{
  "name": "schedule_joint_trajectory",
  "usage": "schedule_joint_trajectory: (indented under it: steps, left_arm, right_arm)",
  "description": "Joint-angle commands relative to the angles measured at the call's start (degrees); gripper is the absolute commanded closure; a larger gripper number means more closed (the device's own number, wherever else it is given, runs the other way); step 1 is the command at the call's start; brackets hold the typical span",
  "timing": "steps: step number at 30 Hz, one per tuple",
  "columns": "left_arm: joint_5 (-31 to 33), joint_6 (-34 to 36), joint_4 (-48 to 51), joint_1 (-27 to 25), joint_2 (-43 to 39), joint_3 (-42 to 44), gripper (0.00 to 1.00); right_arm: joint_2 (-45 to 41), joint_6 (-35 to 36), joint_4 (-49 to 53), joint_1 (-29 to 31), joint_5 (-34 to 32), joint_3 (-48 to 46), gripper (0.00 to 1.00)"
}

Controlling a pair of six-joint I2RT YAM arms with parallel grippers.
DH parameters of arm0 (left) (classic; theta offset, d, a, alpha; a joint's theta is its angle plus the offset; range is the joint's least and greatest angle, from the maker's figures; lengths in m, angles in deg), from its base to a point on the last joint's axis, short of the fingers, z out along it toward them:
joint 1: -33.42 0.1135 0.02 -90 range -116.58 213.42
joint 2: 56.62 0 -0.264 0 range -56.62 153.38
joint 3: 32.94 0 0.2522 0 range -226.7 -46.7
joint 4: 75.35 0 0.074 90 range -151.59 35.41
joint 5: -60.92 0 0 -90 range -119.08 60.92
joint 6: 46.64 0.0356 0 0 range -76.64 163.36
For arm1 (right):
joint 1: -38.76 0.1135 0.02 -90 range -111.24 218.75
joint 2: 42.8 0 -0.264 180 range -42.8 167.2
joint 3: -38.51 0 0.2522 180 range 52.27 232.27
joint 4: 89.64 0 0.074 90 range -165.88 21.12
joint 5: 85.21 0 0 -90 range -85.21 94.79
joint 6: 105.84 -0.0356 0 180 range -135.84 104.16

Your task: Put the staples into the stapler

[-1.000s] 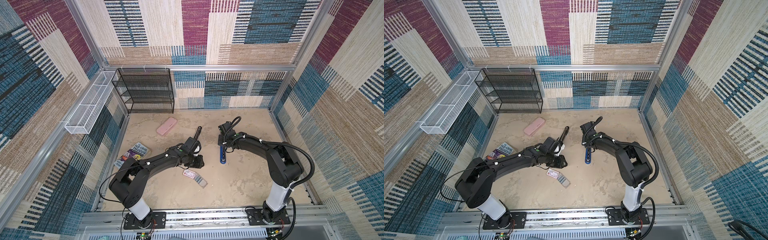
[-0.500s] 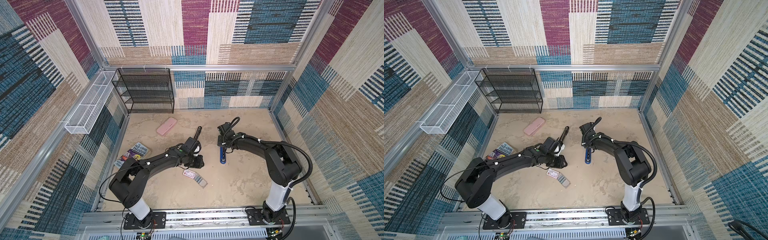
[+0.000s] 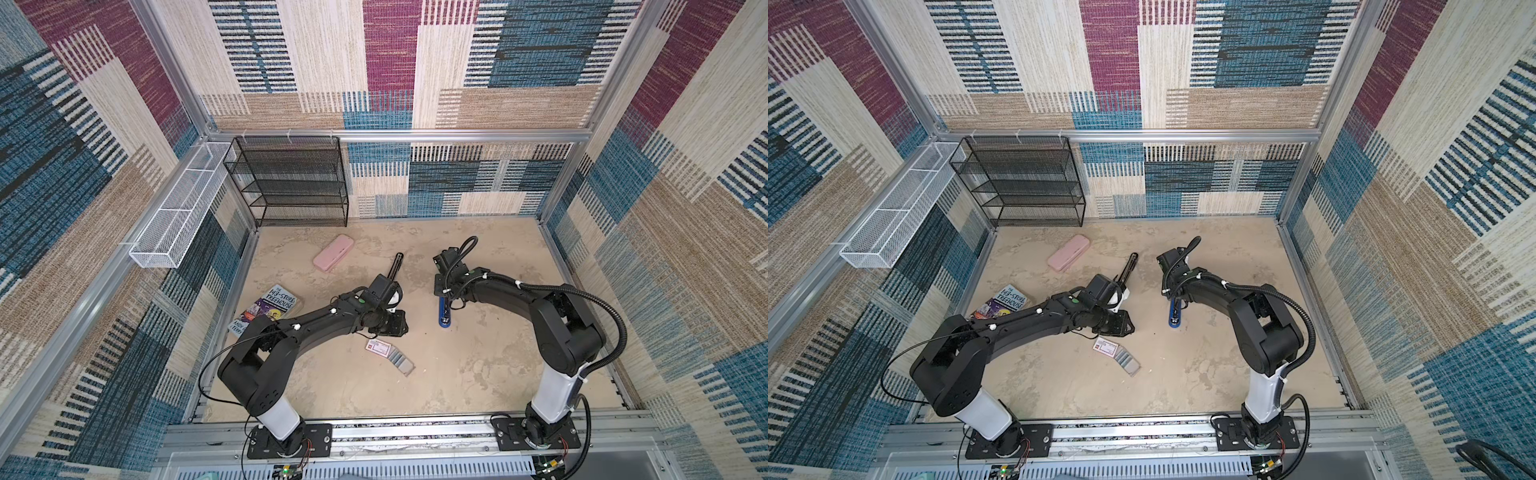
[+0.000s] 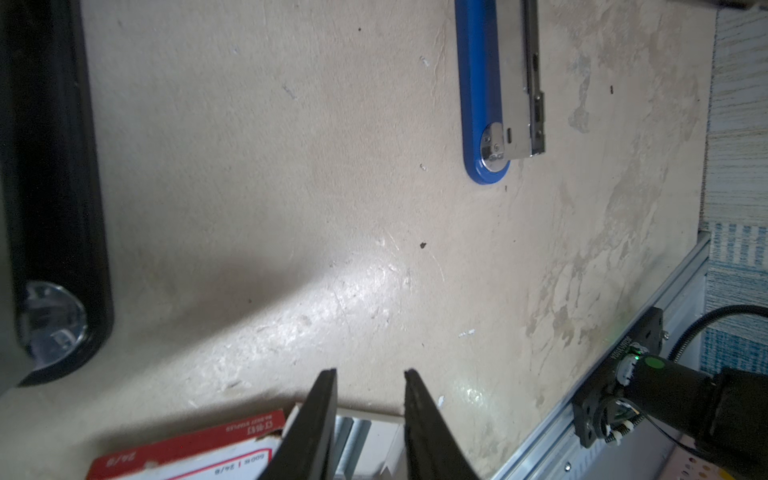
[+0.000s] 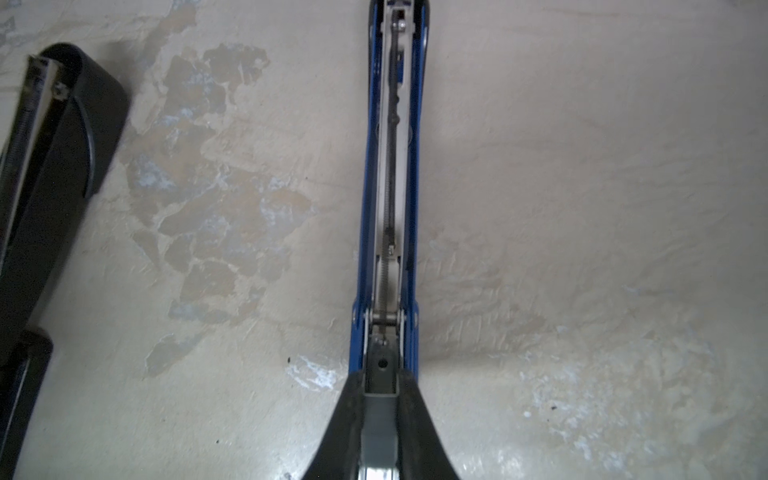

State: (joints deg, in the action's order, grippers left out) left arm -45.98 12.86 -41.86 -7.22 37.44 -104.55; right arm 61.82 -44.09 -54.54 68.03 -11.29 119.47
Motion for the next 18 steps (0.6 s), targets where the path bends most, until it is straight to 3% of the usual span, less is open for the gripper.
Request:
schedule_joint_trajectory:
  steps: [1, 18]
  left_arm:
    - [-0.23, -0.69, -0.39, 0.04, -0.38, 0.27, 0.68]
    - [0.21, -0.60, -0.41, 0.04, -0.54, 0.54, 0.70]
  right_arm:
    - [-0.79, -0.40, 0.00, 0.25, -0.58, -0.16, 0.79]
    - [-1.26, -0.75, -0.51, 0.34, 0.15, -1.47, 0.76]
